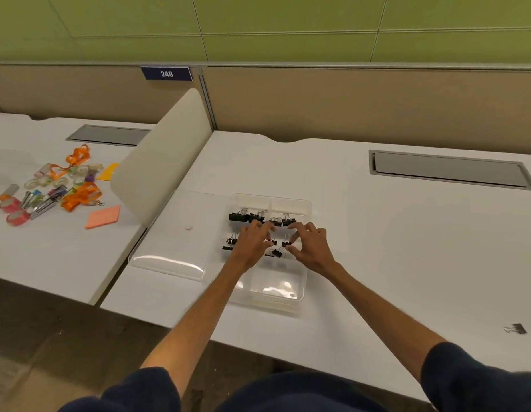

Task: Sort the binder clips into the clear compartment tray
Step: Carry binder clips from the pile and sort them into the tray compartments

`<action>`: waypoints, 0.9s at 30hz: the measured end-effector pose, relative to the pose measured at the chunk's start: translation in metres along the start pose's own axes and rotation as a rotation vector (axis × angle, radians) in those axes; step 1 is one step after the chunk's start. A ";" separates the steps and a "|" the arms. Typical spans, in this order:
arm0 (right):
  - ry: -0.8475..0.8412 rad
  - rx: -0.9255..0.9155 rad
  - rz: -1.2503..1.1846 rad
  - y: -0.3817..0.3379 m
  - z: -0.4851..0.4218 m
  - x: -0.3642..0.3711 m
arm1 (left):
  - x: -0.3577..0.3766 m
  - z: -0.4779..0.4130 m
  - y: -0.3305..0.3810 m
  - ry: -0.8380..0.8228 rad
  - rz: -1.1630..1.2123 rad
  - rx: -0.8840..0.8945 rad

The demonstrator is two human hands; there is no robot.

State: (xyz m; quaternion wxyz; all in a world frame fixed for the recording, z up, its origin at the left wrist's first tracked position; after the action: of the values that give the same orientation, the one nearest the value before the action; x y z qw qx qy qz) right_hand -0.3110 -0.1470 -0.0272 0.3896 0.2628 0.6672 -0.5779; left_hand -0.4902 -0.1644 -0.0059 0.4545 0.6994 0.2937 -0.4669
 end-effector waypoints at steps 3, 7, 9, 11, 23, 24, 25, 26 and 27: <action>-0.007 0.012 0.016 -0.003 -0.003 0.001 | -0.001 0.000 -0.001 0.002 -0.039 0.006; -0.016 0.004 0.039 -0.009 -0.006 0.005 | -0.001 0.001 -0.003 0.001 -0.088 0.008; -0.025 0.000 0.050 -0.011 -0.006 0.006 | -0.003 0.001 -0.002 0.016 -0.116 0.014; -0.023 -0.016 0.057 -0.011 -0.004 0.007 | -0.003 0.003 -0.002 0.028 -0.146 0.020; 0.231 0.056 -0.080 0.012 0.015 -0.023 | 0.013 -0.009 0.017 0.129 -0.176 0.034; 0.242 0.073 -0.084 0.016 0.017 -0.027 | 0.015 -0.012 0.022 0.141 -0.173 0.043; 0.255 0.089 -0.083 0.021 0.020 -0.031 | 0.016 -0.015 0.028 0.153 -0.167 0.054; 0.267 0.104 -0.076 0.026 0.023 -0.035 | 0.018 -0.019 0.034 0.162 -0.164 0.070; 0.276 0.121 -0.067 0.032 0.026 -0.039 | 0.021 -0.023 0.041 0.167 -0.163 0.089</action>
State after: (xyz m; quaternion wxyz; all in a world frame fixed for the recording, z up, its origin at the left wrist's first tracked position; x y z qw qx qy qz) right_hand -0.2584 -0.1620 -0.0142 0.2580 0.3405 0.6868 -0.5881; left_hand -0.4391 -0.1611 -0.0066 0.3575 0.7291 0.3657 -0.4548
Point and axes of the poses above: each hand's wrist, its own z-axis away from the middle knuckle, its own x-axis out of the palm, y = z × x, the point moved 3 cm from there along -z, towards the middle knuckle, and after that the axes turned 12 degrees about x, right-handed, at the moved point
